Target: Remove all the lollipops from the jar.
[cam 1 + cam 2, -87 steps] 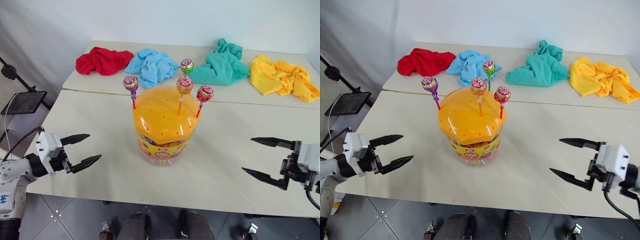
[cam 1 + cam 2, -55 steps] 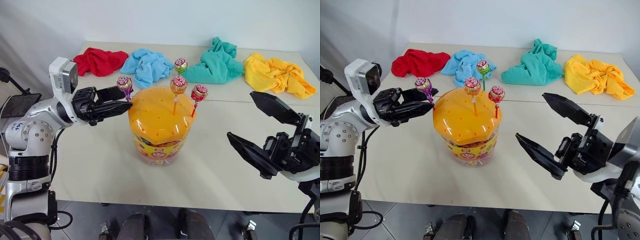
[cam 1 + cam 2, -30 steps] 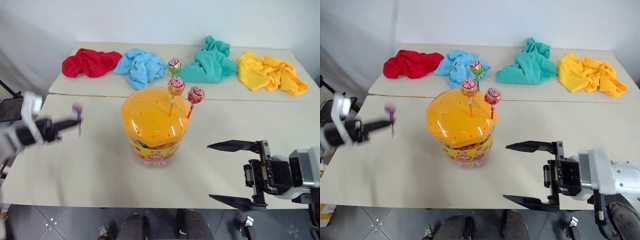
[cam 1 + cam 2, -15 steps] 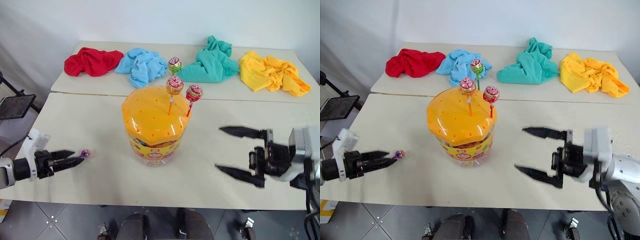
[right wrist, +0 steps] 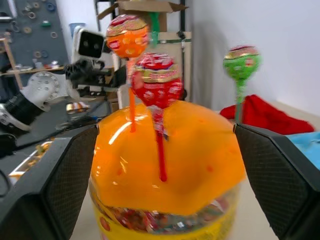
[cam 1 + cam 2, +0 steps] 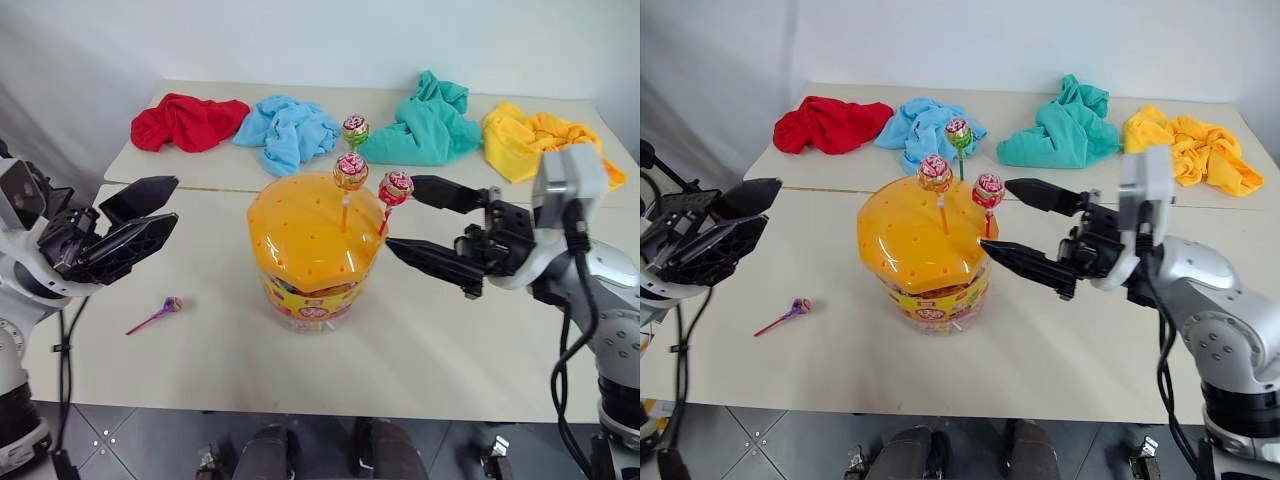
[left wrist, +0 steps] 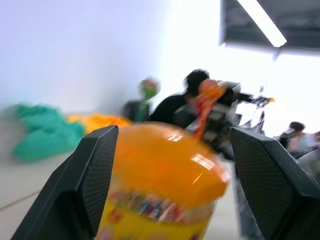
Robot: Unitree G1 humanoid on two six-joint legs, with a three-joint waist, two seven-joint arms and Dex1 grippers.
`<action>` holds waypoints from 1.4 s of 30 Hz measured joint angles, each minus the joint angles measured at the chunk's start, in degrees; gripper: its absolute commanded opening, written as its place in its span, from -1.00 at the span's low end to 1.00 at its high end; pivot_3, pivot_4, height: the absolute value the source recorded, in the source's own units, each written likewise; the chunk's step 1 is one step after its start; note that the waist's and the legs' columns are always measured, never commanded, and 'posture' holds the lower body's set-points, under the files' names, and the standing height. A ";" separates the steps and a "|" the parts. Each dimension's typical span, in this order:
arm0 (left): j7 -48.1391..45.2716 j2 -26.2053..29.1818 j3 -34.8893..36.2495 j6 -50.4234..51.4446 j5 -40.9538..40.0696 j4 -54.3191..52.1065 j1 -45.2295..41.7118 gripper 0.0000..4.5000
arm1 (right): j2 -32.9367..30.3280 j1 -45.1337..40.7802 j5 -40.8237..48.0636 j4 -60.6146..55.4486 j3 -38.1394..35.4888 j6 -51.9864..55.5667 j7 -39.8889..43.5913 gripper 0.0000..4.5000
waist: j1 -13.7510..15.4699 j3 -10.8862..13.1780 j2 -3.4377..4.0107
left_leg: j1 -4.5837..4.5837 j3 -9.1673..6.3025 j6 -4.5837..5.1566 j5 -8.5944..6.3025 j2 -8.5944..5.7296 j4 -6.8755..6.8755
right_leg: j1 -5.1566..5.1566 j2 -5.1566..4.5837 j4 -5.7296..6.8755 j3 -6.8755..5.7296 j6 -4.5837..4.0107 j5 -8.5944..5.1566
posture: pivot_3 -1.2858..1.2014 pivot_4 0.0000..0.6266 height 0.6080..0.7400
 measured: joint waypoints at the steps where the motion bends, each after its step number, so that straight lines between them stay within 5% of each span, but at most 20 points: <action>1: 0.36 -0.57 -0.98 0.02 -0.44 -0.68 -0.13 0.69 | 0.52 -0.76 -0.55 0.30 0.77 0.23 0.26 0.59 | 0.00 0.00 0.00 | 0.00 0.04 0.05 0.03 -0.03 0.01 | 0.00 -0.02 -0.01 0.02 0.01 0.00 | 0.03 -0.52 1.00; 12: 0.33 -0.76 -2.35 -0.66 0.35 -1.25 0.99 0.69 | 3.64 -2.73 -2.55 2.33 1.79 1.03 1.27 -0.99 | 0.00 0.00 0.00 | -0.01 0.09 0.08 0.05 -0.03 0.00 | -0.03 0.01 -0.03 0.04 0.01 0.00 | 0.03 -0.52 1.00; 17: -3.24 0.29 -2.57 -1.62 1.44 -1.12 2.50 0.69 | 3.75 -1.75 -1.89 5.50 -4.70 -2.63 6.38 -0.99 | 0.22 0.00 0.00 | -0.04 0.10 0.11 0.03 -0.07 0.00 | -0.01 0.00 -0.11 0.06 0.01 0.01 | 0.03 -0.52 1.00; 22: -9.58 3.51 -4.82 -5.26 7.44 -0.17 2.94 0.69 | -6.14 0.50 -0.77 15.80 -16.76 0.20 6.27 -0.99 | 0.33 0.00 0.00 | -0.06 0.11 0.21 0.02 -0.13 -0.02 | 0.03 -0.03 -0.26 0.07 0.02 0.02 | 0.03 -0.52 1.00; 27: -15.83 3.76 -9.59 -10.74 14.27 0.11 5.18 0.69 | -24.75 19.72 -26.61 27.30 -10.25 -12.09 18.72 -0.99 | 0.18 -0.02 0.06 | -0.09 0.48 0.25 -0.04 -0.09 -0.13 | -0.02 0.01 -0.50 0.06 0.05 0.02 | 0.03 -0.52 1.00; 33: -17.22 3.77 -10.51 -12.25 15.18 0.34 4.90 0.69 | -24.91 24.58 -42.85 39.60 -3.82 -26.92 20.84 -0.99 | -1.33 -0.01 0.08 | 0.25 0.73 0.24 -0.01 0.00 -0.08 | 0.03 -0.05 -0.34 0.27 0.08 0.04 | 0.03 -0.52 1.00; 42: -15.38 3.66 -8.79 -11.79 13.47 0.72 4.90 0.69 | -20.27 22.44 -39.10 37.74 -5.53 -29.50 26.15 0.23 | -1.28 0.04 0.18 | 0.23 0.63 0.19 -0.02 0.07 -0.08 | 0.00 -0.06 -0.23 0.23 0.07 0.04 | 0.03 -0.52 1.00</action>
